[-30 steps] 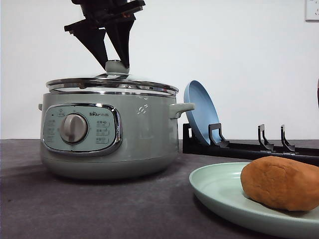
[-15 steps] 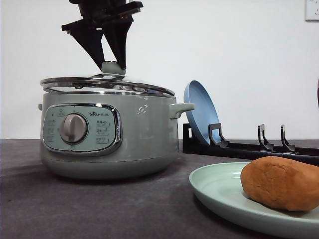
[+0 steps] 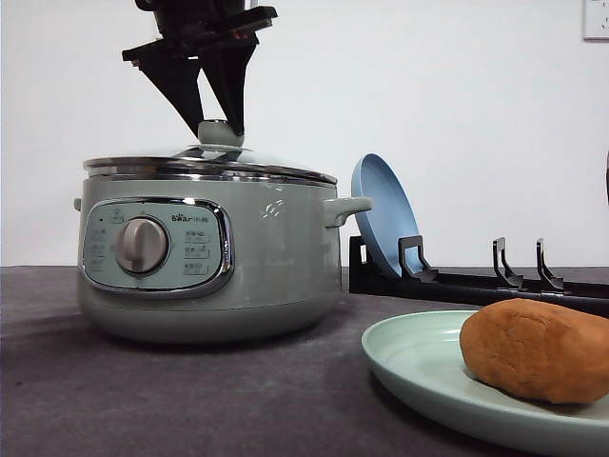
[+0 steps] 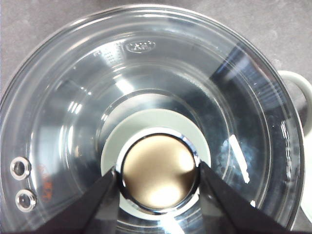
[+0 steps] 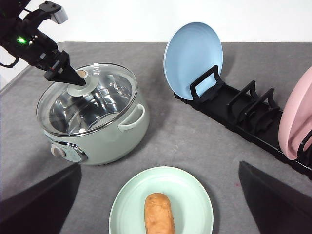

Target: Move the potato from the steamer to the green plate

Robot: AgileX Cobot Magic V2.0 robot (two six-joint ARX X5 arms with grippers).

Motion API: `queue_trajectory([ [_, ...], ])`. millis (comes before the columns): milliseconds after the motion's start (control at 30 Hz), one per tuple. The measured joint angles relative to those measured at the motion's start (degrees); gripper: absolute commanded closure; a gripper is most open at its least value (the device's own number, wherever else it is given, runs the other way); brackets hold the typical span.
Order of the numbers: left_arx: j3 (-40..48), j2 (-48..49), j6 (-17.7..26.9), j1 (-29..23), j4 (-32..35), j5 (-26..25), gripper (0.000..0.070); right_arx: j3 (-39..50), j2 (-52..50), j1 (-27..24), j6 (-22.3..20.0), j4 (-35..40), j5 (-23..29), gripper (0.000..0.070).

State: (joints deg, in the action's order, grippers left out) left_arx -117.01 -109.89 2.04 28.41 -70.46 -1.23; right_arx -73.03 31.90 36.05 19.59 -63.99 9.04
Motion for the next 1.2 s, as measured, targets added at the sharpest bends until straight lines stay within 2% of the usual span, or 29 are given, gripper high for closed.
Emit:
queue_trajectory([
  [500,-1.1,-1.6,1.0,0.7,-0.5,0.2,0.0689,0.0,0.0,0.0,0.0,0.0,0.0,0.0045],
  [600,-1.1,-1.6,1.0,0.7,-0.6,0.2,0.0665,0.0,0.0,0.0,0.0,0.0,0.0,0.0045],
  [633,-1.1,-1.6,1.0,0.7,-0.7,0.2,0.0643,0.0,0.0,0.0,0.0,0.0,0.0,0.0045],
  [700,-1.2,-1.6,1.0,0.6,-0.7,0.2,0.0511,0.0,0.0,0.0,0.0,0.0,0.0,0.0045],
  [800,-1.2,-1.7,1.0,0.6,-1.0,0.7,0.0147,0.0,0.0,0.0,0.0,0.0,0.0,0.0045],
  [833,-1.1,-1.9,1.4,0.6,-1.4,0.7,0.0058,0.0,0.0,0.0,0.0,0.0,0.0,0.0045],
  [867,-1.1,-2.1,1.7,0.7,-1.7,0.4,0.0016,0.0,0.0,0.0,0.0,0.0,0.0,0.0045],
  [1067,-2.5,-1.4,2.5,0.3,-2.5,-0.3,0.0000,0.0,0.0,0.0,0.0,0.1,0.0,0.0045],
  [1200,-2.9,4.4,2.3,-0.7,-2.8,-0.2,0.0000,0.0,0.0,0.0,-0.1,0.1,0.0,0.0045],
])
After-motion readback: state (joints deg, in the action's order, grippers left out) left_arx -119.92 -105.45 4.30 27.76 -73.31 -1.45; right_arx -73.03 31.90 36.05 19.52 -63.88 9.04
